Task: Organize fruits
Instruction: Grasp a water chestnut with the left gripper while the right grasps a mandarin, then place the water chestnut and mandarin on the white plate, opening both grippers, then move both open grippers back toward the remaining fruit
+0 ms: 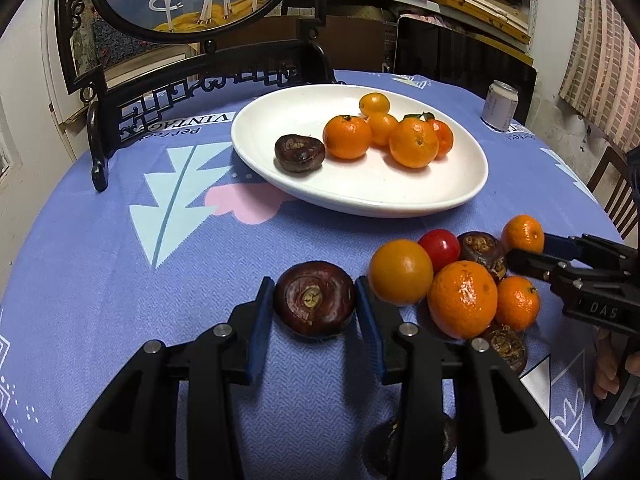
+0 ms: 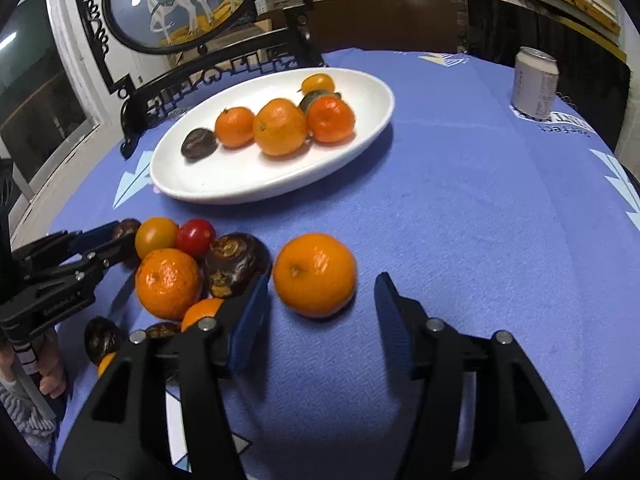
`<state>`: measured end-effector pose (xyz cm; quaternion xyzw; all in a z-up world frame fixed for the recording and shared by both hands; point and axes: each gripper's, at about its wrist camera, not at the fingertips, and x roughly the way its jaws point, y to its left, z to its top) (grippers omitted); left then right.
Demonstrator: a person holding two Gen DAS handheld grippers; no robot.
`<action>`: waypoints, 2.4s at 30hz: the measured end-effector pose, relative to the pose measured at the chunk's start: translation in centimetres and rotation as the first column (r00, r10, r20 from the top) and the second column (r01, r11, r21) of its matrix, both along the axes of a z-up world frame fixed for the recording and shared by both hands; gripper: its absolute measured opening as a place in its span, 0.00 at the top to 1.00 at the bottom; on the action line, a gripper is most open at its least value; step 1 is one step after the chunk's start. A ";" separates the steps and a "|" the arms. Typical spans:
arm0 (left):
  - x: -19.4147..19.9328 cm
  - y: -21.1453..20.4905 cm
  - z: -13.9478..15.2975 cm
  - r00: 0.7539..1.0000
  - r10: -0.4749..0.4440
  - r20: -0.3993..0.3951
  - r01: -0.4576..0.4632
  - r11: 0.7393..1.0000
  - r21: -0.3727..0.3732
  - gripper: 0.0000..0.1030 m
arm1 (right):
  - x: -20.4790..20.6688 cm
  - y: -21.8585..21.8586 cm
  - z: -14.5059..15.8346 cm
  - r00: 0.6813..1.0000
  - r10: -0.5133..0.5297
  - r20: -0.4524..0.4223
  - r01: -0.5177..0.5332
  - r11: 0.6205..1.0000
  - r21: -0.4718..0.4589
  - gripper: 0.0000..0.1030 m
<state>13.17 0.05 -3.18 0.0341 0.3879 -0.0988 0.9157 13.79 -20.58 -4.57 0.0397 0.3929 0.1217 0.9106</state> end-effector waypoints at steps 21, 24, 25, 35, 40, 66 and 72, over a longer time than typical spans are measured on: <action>4.8 -0.5 7.6 0.975 0.119 0.187 -0.111 0.993 -0.051 0.60 | 2.8 1.2 8.8 0.982 -0.010 0.187 0.000 0.998 0.055 0.60; 6.9 -1.1 6.9 0.978 0.132 0.163 -0.123 0.990 -0.065 0.60 | 5.0 2.4 8.0 0.986 -0.010 0.167 -0.002 0.997 0.073 0.60; 7.7 -1.3 6.3 0.980 0.133 0.148 -0.125 0.990 -0.062 0.60 | 5.5 2.7 7.5 0.987 -0.006 0.160 -0.005 0.997 0.074 0.60; 10.5 -3.0 2.7 0.994 0.087 0.062 -0.088 0.996 0.010 0.57 | 7.5 4.3 4.1 0.993 0.031 0.113 -0.027 0.999 -0.029 0.56; 9.8 -2.8 3.3 0.990 0.101 0.103 -0.104 0.994 0.026 0.37 | 6.3 4.2 5.5 0.985 0.030 0.170 -0.023 0.999 -0.041 0.39; -5.9 0.0 2.6 0.993 0.050 0.110 -0.055 0.997 0.045 0.36 | -5.9 2.4 3.2 0.987 0.114 0.113 -0.113 0.993 -0.019 0.22; -6.5 -0.9 1.4 0.998 0.010 0.063 -0.015 0.997 0.075 0.36 | -5.2 2.5 2.6 0.991 0.106 0.087 -0.105 0.994 -0.016 0.22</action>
